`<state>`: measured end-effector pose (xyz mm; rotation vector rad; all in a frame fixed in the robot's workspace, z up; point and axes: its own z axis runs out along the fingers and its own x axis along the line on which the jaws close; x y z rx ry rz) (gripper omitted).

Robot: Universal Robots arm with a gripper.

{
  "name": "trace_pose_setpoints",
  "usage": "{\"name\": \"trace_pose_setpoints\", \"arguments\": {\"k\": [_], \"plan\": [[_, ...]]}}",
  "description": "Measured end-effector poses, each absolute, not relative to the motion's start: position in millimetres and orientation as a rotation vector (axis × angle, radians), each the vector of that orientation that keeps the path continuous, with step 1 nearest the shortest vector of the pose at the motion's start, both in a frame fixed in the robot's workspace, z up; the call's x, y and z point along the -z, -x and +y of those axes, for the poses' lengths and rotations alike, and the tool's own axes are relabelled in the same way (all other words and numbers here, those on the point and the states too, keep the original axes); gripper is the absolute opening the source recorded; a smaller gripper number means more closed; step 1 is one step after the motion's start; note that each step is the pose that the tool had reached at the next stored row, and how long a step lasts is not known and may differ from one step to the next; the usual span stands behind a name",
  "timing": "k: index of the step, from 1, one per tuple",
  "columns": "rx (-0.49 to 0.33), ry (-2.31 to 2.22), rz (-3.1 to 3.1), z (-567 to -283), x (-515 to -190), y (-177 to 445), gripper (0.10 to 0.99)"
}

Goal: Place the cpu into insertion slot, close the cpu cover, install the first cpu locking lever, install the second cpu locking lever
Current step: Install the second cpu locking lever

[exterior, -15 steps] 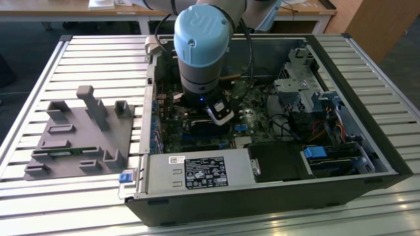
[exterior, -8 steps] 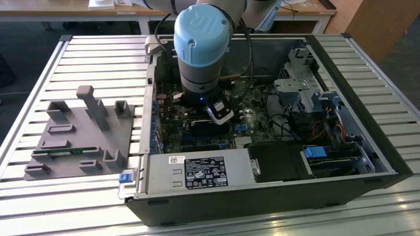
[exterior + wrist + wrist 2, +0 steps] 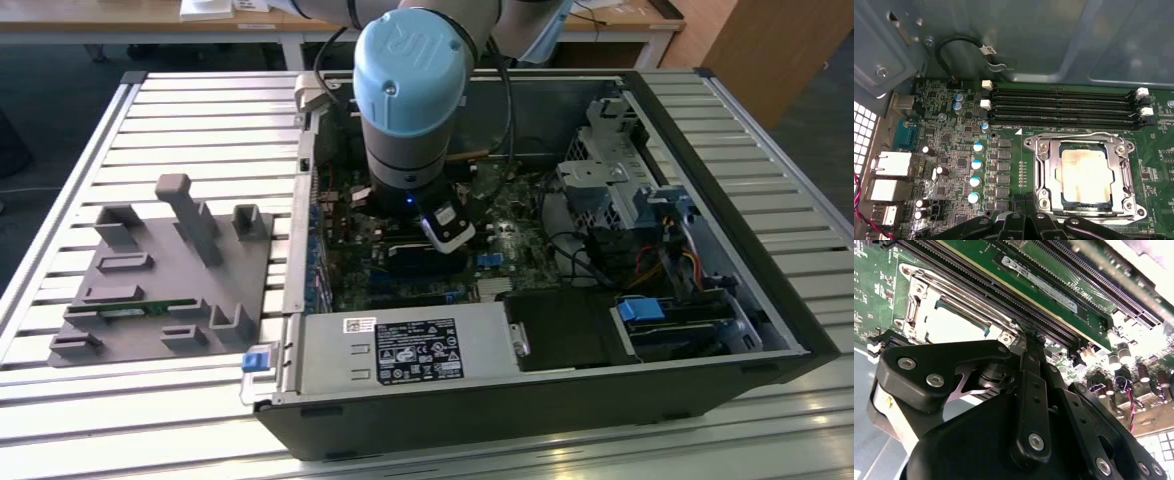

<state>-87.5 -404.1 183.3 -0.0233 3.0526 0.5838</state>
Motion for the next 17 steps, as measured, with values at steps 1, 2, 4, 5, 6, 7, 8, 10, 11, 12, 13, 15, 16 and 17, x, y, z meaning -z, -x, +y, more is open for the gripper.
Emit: {"name": "trace_pose_setpoints", "arguments": {"k": [1, 2, 4, 5, 6, 7, 8, 10, 11, 12, 13, 15, 16, 17], "plan": [[-0.584, 0.023, 3.052, -404.1, -183.3, 87.5, 0.106], [-0.584, 0.024, 3.052, -404.1, -183.3, 87.5, 0.106], [-0.586, 0.023, 3.052, -404.7, -183.2, 87.5, 0.106], [-0.586, 0.024, 3.051, -405.3, -183.1, 87.4, 0.106], [-0.586, 0.024, 3.051, -406.3, -183.0, 87.4, 0.106], [-0.586, 0.024, 3.051, -407.5, -182.9, 87.4, 0.106], [-0.586, 0.023, 3.051, -408.7, -183.1, 87.5, 0.106], [-0.585, 0.023, 3.052, -410.0, -183.2, 87.5, 0.106], [-0.584, 0.023, 3.052, -410.0, -183.2, 87.5, 0.106], [-0.584, 0.023, 3.052, -410.1, -183.2, 87.6, 0.106], [-0.583, 0.023, 3.052, -410.1, -183.3, 87.5, 0.106], [-0.581, 0.023, 3.053, -410.1, -183.7, 87.5, 0.106], [-0.579, 0.023, 3.053, -410.1, -184.1, 87.4, 0.106], [-0.576, 0.023, 3.053, -410.1, -184.7, 87.4, 0.106]]}}
